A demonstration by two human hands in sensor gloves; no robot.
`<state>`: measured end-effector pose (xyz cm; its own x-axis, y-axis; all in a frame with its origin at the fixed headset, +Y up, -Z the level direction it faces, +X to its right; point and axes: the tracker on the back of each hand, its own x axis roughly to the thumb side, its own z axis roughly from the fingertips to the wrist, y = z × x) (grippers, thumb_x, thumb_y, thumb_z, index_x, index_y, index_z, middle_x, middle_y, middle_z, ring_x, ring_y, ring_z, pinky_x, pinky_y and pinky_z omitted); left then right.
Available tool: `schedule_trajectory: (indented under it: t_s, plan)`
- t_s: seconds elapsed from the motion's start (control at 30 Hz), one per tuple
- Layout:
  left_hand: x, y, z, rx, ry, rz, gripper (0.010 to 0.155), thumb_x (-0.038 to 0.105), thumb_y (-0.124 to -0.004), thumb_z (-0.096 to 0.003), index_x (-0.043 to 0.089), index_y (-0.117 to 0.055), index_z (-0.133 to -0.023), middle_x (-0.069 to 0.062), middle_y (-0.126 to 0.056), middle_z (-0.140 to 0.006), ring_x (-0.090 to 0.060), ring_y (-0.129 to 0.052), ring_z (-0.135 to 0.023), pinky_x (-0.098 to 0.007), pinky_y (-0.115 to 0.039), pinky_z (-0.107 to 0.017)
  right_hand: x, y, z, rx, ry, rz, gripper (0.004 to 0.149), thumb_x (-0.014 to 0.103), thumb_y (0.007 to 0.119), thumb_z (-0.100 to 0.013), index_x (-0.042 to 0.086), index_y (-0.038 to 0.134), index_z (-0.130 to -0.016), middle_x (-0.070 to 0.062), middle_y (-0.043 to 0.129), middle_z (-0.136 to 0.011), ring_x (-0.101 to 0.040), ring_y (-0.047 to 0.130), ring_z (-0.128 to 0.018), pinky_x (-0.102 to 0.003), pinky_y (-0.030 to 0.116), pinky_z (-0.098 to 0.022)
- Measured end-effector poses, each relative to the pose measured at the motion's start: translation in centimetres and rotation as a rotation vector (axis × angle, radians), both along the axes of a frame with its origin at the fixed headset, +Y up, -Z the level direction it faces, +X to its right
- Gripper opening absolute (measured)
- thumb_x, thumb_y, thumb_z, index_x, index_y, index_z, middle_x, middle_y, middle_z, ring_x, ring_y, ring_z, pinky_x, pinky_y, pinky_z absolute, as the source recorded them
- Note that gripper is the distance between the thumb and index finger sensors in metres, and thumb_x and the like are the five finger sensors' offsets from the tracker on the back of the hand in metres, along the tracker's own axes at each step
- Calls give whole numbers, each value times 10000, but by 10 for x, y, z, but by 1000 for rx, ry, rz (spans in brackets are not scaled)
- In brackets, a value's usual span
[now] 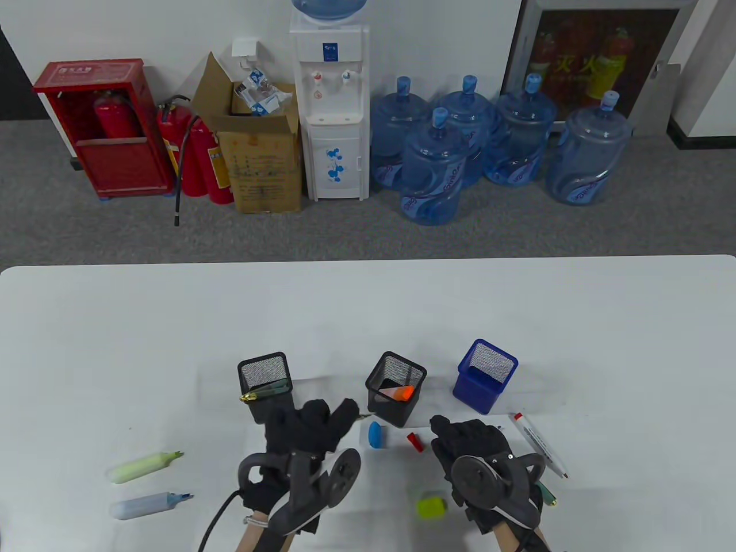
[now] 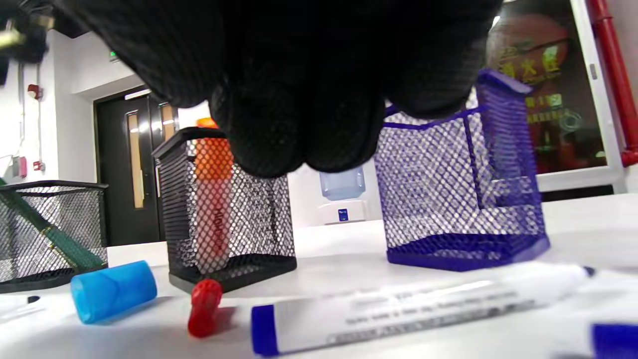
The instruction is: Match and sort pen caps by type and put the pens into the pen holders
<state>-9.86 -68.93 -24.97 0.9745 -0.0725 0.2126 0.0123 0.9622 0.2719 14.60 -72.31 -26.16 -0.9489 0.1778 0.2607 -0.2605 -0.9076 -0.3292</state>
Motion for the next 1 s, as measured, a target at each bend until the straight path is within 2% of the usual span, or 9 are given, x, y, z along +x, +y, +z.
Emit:
schedule_trajectory:
  t_s: [0.13, 0.2, 0.3, 0.43, 0.57, 0.67, 0.73, 0.9, 1.0]
  plan:
    - [1, -28, -1, -83, -98, 23, 545, 305, -584, -452, 494, -629, -961, 28, -785, -916, -233, -935, -650, -597, -684, -674, 2, -3, -2, -25, -3, -24, 476, 460, 752, -412, 251, 850, -829, 101, 1015, -641, -151, 1027, -606, -423, 881, -530]
    - [-4, -29, 1, -52, -103, -1, 554, 309, -582, -448, 466, -614, -979, 34, -788, -913, -219, -943, -638, -583, -707, -658, 1, -3, -3, -18, 0, 6, 475, 460, 754, -411, 251, 853, -826, 105, 1015, -624, -147, 1028, -590, -420, 883, -524]
    - [-12, -29, 3, -68, -103, 36, 645, 317, -623, -445, 331, -456, -1068, 38, -801, -914, -213, -955, -640, -569, -713, -655, 5, 2, -4, -2, -7, 7, 474, 464, 756, -410, 252, 857, -821, 109, 1017, -615, -142, 1031, -581, -416, 888, -516]
    - [-19, -30, 5, -39, -129, 5, 663, 287, -666, -440, 321, -456, -1068, 34, -814, -926, -204, -979, -652, -557, -741, -645, 17, 6, -9, -41, -49, -65, 483, 463, 762, -409, 252, 849, -835, 101, 1013, -645, -152, 1027, -606, -419, 883, -524]
    - [-22, -31, 5, -43, -139, 15, 663, 272, -701, -431, 318, -492, -1058, 29, -821, -931, -205, -988, -665, -550, -752, -644, 26, 17, -12, -32, -86, 64, 485, 463, 777, -398, 263, 849, -834, 109, 1016, -649, -140, 1032, -608, -410, 891, -521]
    - [-23, -31, 5, -35, -139, 11, 643, 275, -700, -431, 342, -524, -1046, 32, -820, -928, -201, -987, -663, -547, -752, -645, 37, 23, -12, -59, -109, 280, 500, 470, 798, -379, 278, 849, -838, 123, 1017, -665, -124, 1037, -625, -407, 896, -530]
    - [-24, -30, 5, -37, -138, 16, 628, 276, -699, -431, 359, -549, -1035, 30, -818, -928, -202, -985, -665, -548, -750, -645, 43, 23, -12, -74, -129, 344, 512, 473, 818, -361, 285, 851, -836, 132, 1019, -668, -117, 1042, -627, -403, 902, -528]
    - [-24, -31, 4, -40, -138, 20, 622, 279, -695, -432, 351, -556, -1034, 34, -812, -930, -200, -982, -667, -547, -746, -648, 60, 14, -11, -190, -193, 476, 537, 474, 863, -325, 291, 862, -829, 138, 1031, -659, -113, 1053, -617, -400, 908, -517]
    - [-23, -35, 3, -52, -136, 3, 620, 282, -694, -432, 352, -559, -1033, 36, -812, -930, -198, -981, -668, -545, -745, -650, 68, 6, -11, -320, -243, 568, 562, 502, 879, -302, 287, 871, -821, 134, 1035, -641, -112, 1057, -594, -398, 909, -505]
